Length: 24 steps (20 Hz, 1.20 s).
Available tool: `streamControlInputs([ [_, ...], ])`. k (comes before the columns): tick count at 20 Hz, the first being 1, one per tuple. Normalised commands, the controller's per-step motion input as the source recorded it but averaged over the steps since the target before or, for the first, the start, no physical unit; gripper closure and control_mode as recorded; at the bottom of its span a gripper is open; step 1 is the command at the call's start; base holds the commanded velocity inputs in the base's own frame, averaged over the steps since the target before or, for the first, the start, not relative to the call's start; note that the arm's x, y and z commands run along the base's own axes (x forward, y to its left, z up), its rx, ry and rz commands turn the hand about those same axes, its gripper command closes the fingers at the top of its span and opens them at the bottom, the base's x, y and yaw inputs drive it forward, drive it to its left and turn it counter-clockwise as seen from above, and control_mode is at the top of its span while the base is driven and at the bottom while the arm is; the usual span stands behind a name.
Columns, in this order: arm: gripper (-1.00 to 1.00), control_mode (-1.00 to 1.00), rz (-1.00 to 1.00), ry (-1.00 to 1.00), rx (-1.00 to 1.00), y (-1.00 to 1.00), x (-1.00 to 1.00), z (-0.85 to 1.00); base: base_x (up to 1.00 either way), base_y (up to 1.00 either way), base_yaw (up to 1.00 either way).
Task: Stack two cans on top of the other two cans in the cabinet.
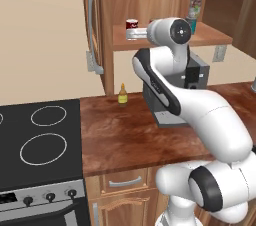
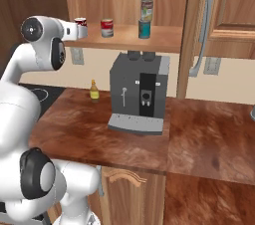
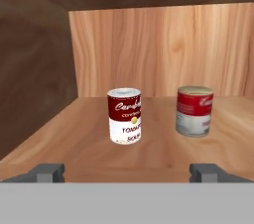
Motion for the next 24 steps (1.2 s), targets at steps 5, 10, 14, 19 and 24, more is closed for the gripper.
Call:
streamControlInputs([
  [5, -1.0, -1.0, 0.0, 0.0, 0.0, 0.0, 0.16, 0.0, 0.0, 0.0, 0.0],
  [10, -1.0, -1.0, 0.0, 0.0, 0.0, 0.0, 0.11, -0.01, 0.0, 0.0, 0.0],
  [14, -1.0, -1.0, 0.0, 0.0, 0.0, 0.0, 0.04, -0.03, 0.0, 0.0, 0.0],
  [19, -1.0, -1.0, 0.0, 0.0, 0.0, 0.0, 0.04, -0.04, 0.0, 0.0, 0.0],
  [24, -1.0, -1.0, 0.0, 0.0, 0.0, 0.0, 0.1, -0.04, 0.0, 0.0, 0.0],
])
